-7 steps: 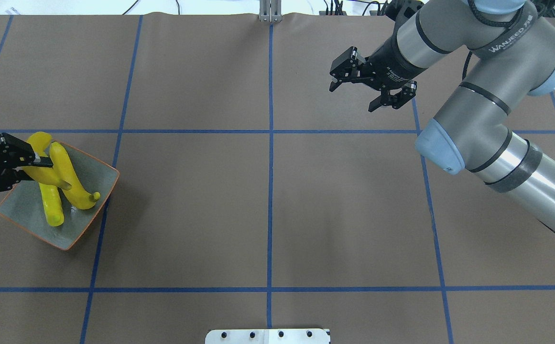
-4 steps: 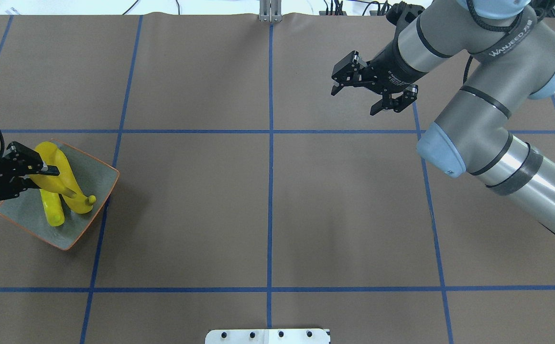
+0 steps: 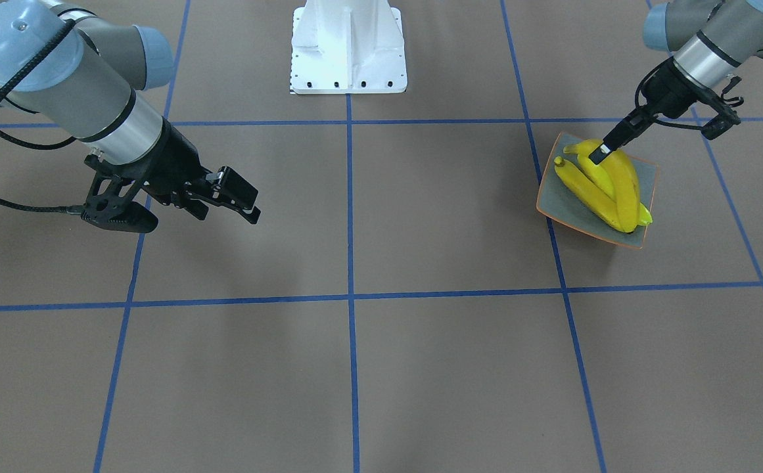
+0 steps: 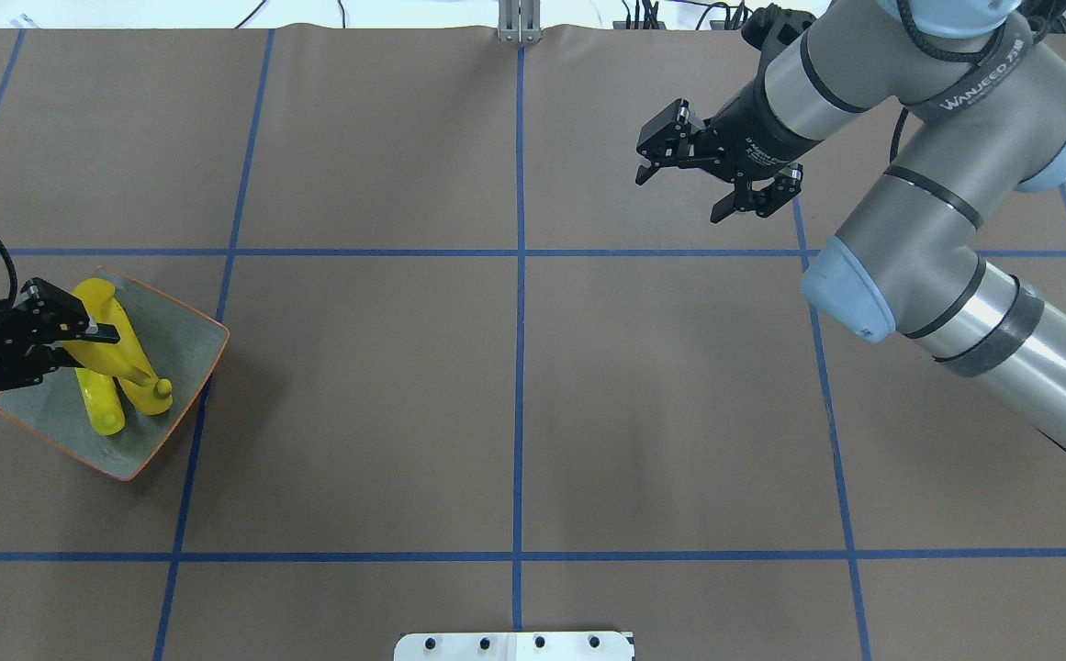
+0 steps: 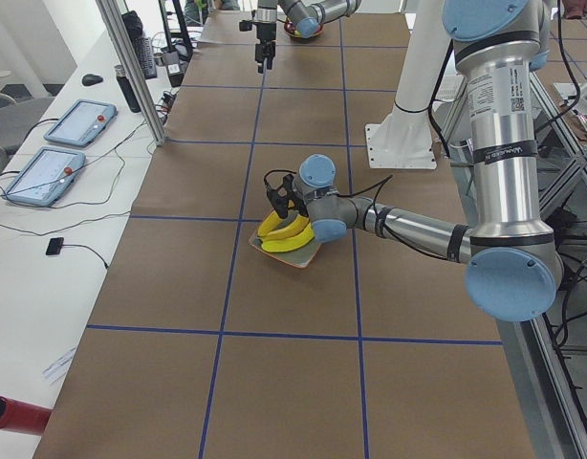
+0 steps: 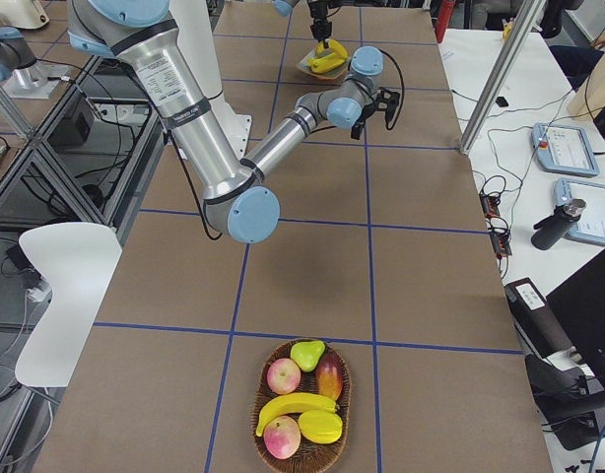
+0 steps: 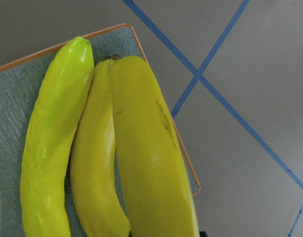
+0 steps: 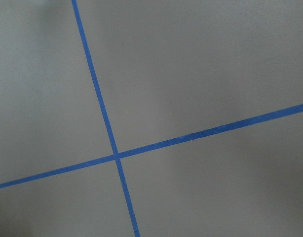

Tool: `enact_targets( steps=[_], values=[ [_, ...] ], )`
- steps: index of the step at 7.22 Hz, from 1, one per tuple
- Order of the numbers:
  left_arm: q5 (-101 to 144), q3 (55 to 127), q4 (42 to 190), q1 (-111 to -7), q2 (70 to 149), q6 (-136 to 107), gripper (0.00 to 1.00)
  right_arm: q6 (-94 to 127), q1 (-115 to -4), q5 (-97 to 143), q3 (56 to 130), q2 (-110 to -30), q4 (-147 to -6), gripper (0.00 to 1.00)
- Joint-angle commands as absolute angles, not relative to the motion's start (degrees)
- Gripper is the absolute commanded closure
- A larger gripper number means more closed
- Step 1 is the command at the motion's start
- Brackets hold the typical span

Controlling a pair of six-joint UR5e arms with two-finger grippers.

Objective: Transfer all bananas from basket to plate

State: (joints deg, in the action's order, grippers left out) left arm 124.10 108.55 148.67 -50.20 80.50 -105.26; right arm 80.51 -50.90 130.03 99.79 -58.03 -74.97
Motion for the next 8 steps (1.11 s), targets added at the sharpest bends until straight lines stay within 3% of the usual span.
enact_targets(
  steps=[1,2,8],
  values=[
    [124.1,108.6,148.8,-50.2,80.5,-104.7,0.17,80.5,-51.0,130.1,100.2,-58.1,-75.0,0.0],
    [124.1,108.6,148.8,-50.2,80.5,-104.6,0.01,80.5,-51.0,130.1,100.5,-58.3,-75.0,0.0],
    [124.2,108.5,148.7,-50.4,83.2,-103.8,0.01,79.8,-53.8,130.3,102.8,-61.6,-75.1,0.0]
  ],
)
